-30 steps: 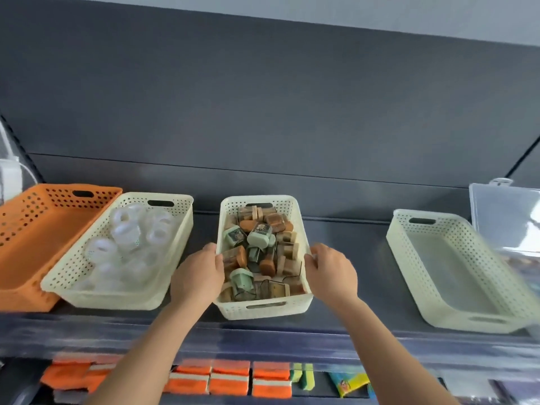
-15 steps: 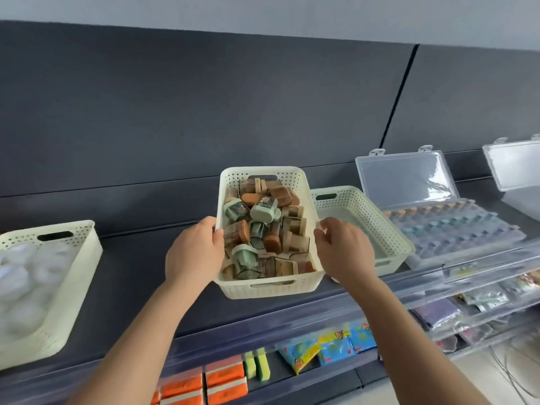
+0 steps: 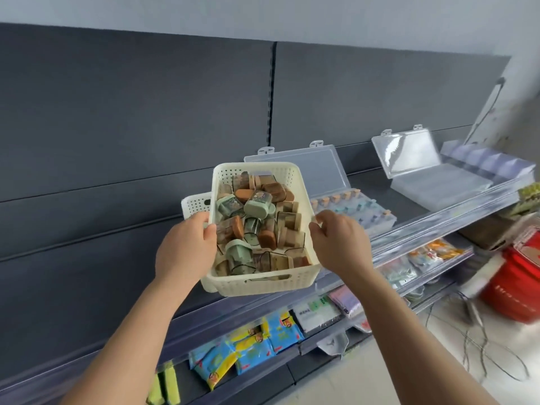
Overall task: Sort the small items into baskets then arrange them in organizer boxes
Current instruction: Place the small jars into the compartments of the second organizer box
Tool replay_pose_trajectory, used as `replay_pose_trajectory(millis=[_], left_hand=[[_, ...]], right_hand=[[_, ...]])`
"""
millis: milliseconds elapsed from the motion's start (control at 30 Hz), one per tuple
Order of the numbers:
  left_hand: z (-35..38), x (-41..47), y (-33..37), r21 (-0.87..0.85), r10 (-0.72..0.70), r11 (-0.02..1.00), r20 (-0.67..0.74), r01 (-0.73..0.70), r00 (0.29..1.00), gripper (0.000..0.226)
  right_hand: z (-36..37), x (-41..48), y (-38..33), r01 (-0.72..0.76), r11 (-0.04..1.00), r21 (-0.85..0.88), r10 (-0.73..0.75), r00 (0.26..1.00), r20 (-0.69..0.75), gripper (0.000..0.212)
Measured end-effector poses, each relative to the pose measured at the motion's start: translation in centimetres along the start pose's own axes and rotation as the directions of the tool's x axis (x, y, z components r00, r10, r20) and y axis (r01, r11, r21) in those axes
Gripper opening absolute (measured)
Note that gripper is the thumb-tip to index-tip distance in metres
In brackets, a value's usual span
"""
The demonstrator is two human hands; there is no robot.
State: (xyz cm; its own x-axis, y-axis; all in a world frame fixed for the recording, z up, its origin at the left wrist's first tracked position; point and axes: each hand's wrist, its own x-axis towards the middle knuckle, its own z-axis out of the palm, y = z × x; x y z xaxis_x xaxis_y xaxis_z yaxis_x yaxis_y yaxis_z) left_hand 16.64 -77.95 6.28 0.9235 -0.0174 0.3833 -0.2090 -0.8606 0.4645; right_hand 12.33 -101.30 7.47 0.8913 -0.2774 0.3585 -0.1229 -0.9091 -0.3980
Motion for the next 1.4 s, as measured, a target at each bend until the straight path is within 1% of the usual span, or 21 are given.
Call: replay_pose_trajectory(millis=[167,267,433,600,767,900,1100,1267,1400], left_hand=[[3.7,1.1,6.5,-0.058,0.058,0.997,0.045,-0.056,0.997,0.023],[6.0,2.3,10.2,-0.086,0.093,0.992,0.053,-0.088,0.994,0.025],[10.4,5.3,15.7,-0.118,0.143,0.984,0.064,-0.135,0.988,0.029],[15.0,8.9,20.8,-0.165,0.194,0.970,0.098,-0.176,0.976,0.027],[19.0,12.8,25.5,-0.182,0.189,0.969,0.110,-0.167,0.976,0.024],[21.7,15.3,29.1,-0.178,0.180,0.972,0.129,-0.156,0.975,0.024],[25.2,16.9,32.9,-0.143,0.145,0.982,0.159,-0.122,0.977,0.024],[28.5,17.1,35.8,-0.144,0.072,0.988,0.161,-0.049,0.984,0.022],[30.7,16.8,38.2,-0.123,-0.026,0.992,0.141,0.043,0.990,0.023]], right_hand=[[-2.8,1.6,6.4,-0.060,0.998,-0.030,0.059,0.998,-0.027,0.020],[-4.1,3.0,9.9,-0.103,0.994,-0.039,0.101,0.994,-0.049,0.022],[-5.4,6.0,15.6,-0.171,0.983,-0.062,0.164,0.981,-0.102,0.022],[-6.4,10.2,21.3,-0.211,0.976,-0.053,0.203,0.971,-0.128,0.021],[-7.5,15.0,26.3,-0.223,0.972,-0.070,0.213,0.969,-0.122,0.022],[-8.0,18.6,29.9,-0.231,0.971,-0.069,0.221,0.967,-0.125,0.019],[-7.5,22.5,35.2,-0.235,0.972,-0.026,0.233,0.971,-0.051,0.019],[-6.8,25.7,39.6,-0.167,0.986,-0.029,0.167,0.986,0.024,0.022],[-6.7,28.3,42.7,-0.089,0.996,-0.033,0.092,0.991,0.102,0.027]])
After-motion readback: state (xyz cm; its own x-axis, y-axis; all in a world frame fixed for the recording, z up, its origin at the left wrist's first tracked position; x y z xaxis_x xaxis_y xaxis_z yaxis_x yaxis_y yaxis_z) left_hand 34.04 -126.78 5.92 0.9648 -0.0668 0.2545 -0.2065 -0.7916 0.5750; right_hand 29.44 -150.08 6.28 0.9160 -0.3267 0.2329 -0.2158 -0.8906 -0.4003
